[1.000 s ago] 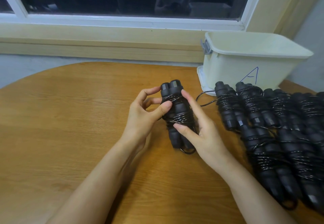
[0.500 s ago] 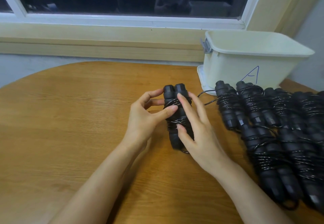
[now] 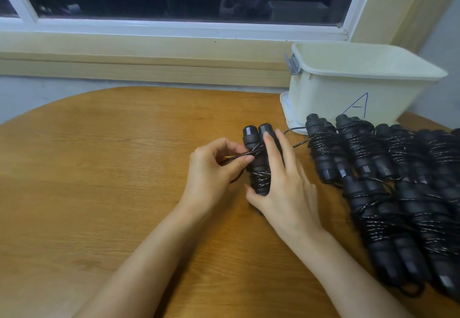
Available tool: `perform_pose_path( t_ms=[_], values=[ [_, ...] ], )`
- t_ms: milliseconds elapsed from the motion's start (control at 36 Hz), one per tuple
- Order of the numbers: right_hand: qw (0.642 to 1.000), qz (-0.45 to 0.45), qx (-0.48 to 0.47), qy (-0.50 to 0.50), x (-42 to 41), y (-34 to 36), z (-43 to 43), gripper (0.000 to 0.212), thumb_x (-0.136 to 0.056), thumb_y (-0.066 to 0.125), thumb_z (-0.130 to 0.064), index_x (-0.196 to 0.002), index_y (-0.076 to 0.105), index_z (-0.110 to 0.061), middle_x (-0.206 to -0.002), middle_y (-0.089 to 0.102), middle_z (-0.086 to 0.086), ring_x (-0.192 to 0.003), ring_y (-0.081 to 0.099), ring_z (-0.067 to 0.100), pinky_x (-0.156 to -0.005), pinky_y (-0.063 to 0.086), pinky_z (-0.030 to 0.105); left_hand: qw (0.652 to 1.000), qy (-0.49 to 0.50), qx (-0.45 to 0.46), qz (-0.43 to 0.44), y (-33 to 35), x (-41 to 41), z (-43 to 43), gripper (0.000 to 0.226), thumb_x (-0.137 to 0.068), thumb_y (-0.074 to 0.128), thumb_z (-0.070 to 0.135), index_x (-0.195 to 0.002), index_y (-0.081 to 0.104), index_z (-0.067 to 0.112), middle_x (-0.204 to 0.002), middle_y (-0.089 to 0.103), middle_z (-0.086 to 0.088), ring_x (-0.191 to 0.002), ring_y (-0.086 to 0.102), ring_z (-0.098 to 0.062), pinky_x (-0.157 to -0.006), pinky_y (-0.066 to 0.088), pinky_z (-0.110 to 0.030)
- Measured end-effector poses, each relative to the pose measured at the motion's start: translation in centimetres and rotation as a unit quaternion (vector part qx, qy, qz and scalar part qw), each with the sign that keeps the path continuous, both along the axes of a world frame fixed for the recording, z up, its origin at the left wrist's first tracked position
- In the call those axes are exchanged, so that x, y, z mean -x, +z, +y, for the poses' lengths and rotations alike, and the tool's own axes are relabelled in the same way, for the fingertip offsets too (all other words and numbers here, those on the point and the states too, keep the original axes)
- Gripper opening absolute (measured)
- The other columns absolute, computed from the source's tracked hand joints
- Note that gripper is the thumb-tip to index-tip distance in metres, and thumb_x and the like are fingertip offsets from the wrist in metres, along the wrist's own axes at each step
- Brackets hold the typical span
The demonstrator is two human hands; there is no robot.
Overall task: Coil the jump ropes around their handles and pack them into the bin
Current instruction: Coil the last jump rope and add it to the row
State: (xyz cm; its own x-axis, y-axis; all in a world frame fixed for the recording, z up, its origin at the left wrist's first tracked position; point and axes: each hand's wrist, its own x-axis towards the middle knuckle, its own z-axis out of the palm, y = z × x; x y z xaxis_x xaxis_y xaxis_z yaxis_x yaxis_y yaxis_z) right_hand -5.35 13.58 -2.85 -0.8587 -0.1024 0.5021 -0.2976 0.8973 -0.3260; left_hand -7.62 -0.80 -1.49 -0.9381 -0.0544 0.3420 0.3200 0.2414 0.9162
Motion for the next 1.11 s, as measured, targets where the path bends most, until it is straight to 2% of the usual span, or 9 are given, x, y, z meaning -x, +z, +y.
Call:
perform_pose_path(
  t_ms=[111, 250, 361, 417, 583, 667, 750, 944, 1111],
  values=[
    [0.999, 0.032, -0.014, -0.010, 0.4, 0.3, 0.3, 0.101, -0.063, 0.086, -0.037, -0.150, 0.038, -0.017, -0.155, 0.039, 0.006, -0.109, 0.063, 0.025, -0.053, 0.052, 0.026, 0.999, 0.004, 0.027, 0.036, 0.2, -0.2, -0.2, 0.015, -0.081, 0.077, 0.011, -0.082, 0.070, 0.024, -0.088, 0.074, 0.018, -0.087, 0.071, -0.003, -0.083, 0.055, -0.022],
    [0.998, 0.052, -0.016, -0.009, 0.4, 0.3, 0.4, 0.099, -0.063, 0.086, -0.036, -0.149, 0.041, -0.016, -0.154, 0.041, 0.005, -0.108, 0.061, 0.024, -0.052, 0.047, 0.023, 0.993, 0.017, 0.091, 0.079, 0.2, -0.4, 0.1, 0.005, -0.091, 0.069, 0.015, -0.089, 0.066, 0.019, -0.087, 0.070, 0.010, -0.082, 0.067, -0.009, -0.079, 0.054, -0.038],
    [0.999, 0.046, -0.024, -0.011, 0.6, 0.1, 0.6, 0.100, -0.061, 0.087, -0.036, -0.148, 0.042, -0.016, -0.154, 0.043, 0.004, -0.104, 0.062, 0.025, -0.049, 0.048, 0.025, 0.911, 0.126, 0.327, 0.216, -0.8, 0.1, -0.4, 0.018, -0.092, 0.059, 0.033, -0.093, 0.074, 0.023, -0.102, 0.069, 0.009, -0.094, 0.061, -0.017, -0.088, 0.041, -0.048],
    [0.999, 0.043, -0.019, -0.014, 0.6, 0.0, 0.6, 0.101, -0.060, 0.088, -0.036, -0.148, 0.043, -0.017, -0.153, 0.043, 0.003, -0.105, 0.063, 0.024, -0.049, 0.047, 0.025, 0.887, 0.145, 0.357, 0.253, -0.9, 0.2, -0.5, 0.022, -0.092, 0.059, 0.031, -0.096, 0.078, 0.020, -0.103, 0.071, 0.003, -0.092, 0.061, -0.022, -0.087, 0.040, -0.049],
    [0.998, 0.060, 0.003, -0.010, 0.7, 0.1, 0.7, 0.099, -0.065, 0.086, -0.034, -0.149, 0.040, -0.015, -0.154, 0.042, 0.005, -0.111, 0.062, 0.025, -0.054, 0.053, 0.029, 0.914, 0.070, 0.331, 0.226, -0.9, 0.3, -0.2, 0.045, -0.088, 0.059, 0.041, -0.113, 0.073, 0.006, -0.099, 0.074, -0.004, -0.084, 0.062, -0.024, -0.066, 0.054, -0.042],
    [0.998, 0.067, 0.011, -0.008, 0.5, 0.1, 0.7, 0.097, -0.065, 0.086, -0.034, -0.149, 0.042, -0.014, -0.153, 0.043, 0.005, -0.113, 0.061, 0.024, -0.056, 0.054, 0.030, 0.942, 0.053, 0.273, 0.188, -0.8, 0.0, -0.2, 0.046, -0.085, 0.064, 0.039, -0.116, 0.072, 0.005, -0.101, 0.075, 0.000, -0.086, 0.062, -0.020, -0.070, 0.054, -0.034],
    [0.997, 0.069, 0.025, -0.007, 0.5, 0.1, 0.6, 0.096, -0.065, 0.086, -0.034, -0.148, 0.042, -0.014, -0.153, 0.043, 0.004, -0.116, 0.060, 0.023, -0.058, 0.055, 0.029, 0.964, 0.053, 0.212, 0.153, -0.6, -0.2, 0.0, 0.038, -0.083, 0.074, 0.016, -0.119, 0.069, 0.006, -0.098, 0.070, 0.003, -0.090, 0.065, -0.016, -0.080, 0.050, -0.018],
    [0.996, 0.060, 0.060, -0.004, 0.6, -0.2, 0.6, 0.098, -0.062, 0.087, -0.033, -0.148, 0.043, -0.015, -0.153, 0.043, 0.002, -0.121, 0.059, 0.024, -0.067, 0.055, 0.030, 0.968, 0.015, 0.221, 0.122, -0.9, -0.5, 0.6, 0.043, -0.093, 0.058, 0.017, -0.135, 0.058, 0.007, -0.113, 0.072, -0.007, -0.101, 0.068, -0.016, -0.088, 0.052, -0.029],
    [0.993, 0.060, 0.097, 0.012, 0.6, -0.1, 0.8, 0.097, -0.067, 0.086, -0.032, -0.151, 0.039, -0.018, -0.156, 0.040, 0.000, -0.128, 0.055, 0.021, -0.074, 0.054, 0.028, 0.993, -0.013, 0.120, 0.007, -0.2, -0.8, 0.9, 0.071, -0.098, 0.057, 0.010, -0.156, 0.016, 0.016, -0.127, 0.063, 0.003, -0.110, 0.053, 0.015, -0.089, 0.038, 0.001]
  ],
)
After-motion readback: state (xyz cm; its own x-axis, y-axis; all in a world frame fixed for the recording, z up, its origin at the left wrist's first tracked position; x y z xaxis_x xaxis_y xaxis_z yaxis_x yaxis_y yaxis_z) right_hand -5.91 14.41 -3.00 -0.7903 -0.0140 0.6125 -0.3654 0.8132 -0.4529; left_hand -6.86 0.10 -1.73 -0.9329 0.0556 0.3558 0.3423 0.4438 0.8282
